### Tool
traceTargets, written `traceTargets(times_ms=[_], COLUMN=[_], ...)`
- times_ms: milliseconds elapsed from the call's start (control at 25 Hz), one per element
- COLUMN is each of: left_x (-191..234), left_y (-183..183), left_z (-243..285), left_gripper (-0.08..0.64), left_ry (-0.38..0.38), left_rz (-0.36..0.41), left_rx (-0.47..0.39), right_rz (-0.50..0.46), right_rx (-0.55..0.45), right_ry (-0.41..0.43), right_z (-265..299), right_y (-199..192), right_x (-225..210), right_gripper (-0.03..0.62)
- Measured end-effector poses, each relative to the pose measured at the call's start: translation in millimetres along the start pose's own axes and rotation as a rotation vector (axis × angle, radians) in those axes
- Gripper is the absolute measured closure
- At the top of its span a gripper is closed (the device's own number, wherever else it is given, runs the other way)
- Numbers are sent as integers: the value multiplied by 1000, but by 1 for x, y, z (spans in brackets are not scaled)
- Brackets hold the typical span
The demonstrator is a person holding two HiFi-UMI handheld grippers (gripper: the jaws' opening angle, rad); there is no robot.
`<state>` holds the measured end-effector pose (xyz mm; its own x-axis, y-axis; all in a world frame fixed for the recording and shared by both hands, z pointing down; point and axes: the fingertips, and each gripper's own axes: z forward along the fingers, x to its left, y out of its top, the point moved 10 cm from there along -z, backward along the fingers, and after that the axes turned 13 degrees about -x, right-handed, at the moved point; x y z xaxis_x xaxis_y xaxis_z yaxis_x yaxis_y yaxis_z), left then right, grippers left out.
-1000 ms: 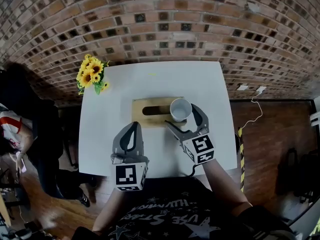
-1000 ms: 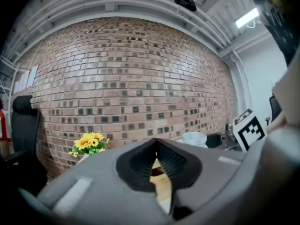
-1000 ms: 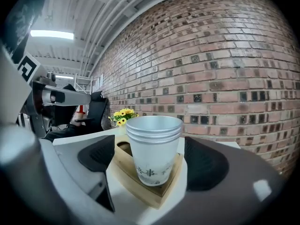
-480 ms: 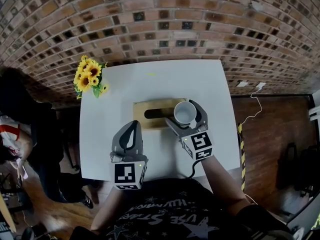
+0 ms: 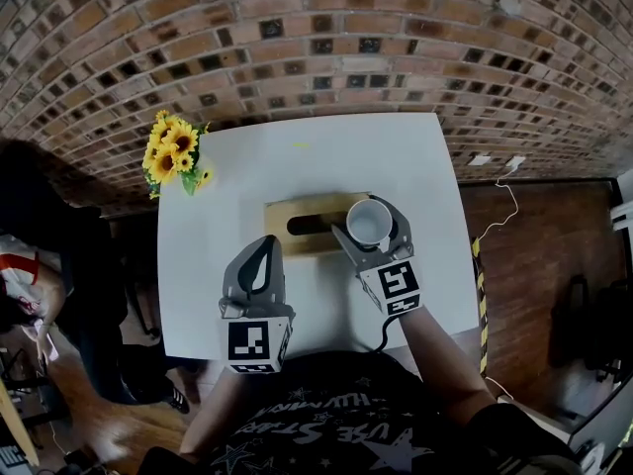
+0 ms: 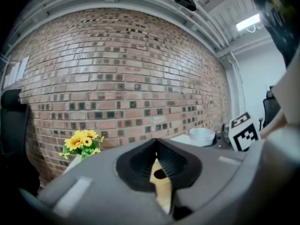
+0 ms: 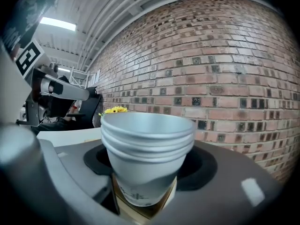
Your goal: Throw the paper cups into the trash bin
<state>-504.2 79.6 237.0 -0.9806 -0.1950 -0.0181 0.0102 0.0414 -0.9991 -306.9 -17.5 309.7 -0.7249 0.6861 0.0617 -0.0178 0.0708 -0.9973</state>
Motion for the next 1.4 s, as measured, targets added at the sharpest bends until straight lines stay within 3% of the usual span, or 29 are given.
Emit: traceTargets(times_ms=[320,560,800,1000,1280,1400], left_x=[7,9,12,5,11,12], left_y=[7,6,9,4,0,-4], left_z=[-1,-6,-9,-7,-9,-6], left_gripper=[555,555,555,555,555,555], left_ry=[-4,-27,-58,-101,-172,-182], left_rz=[3,4,2,-28,3,-34], left_rx=[-17,-48,-69,-61,-53,-38], right_rz=[27,75,33,43,67,70], right_rx=[-31,-90,-104,-70,1,21], right_ry=[18,65,75,49,-30,-67], right_z=[-9,-22,-30,-44,-53,-59], right_y=[17,50,76,86,85,87], right_x=[8,18,24,25,30,29], right_gripper=[250,250,250,250,250,250])
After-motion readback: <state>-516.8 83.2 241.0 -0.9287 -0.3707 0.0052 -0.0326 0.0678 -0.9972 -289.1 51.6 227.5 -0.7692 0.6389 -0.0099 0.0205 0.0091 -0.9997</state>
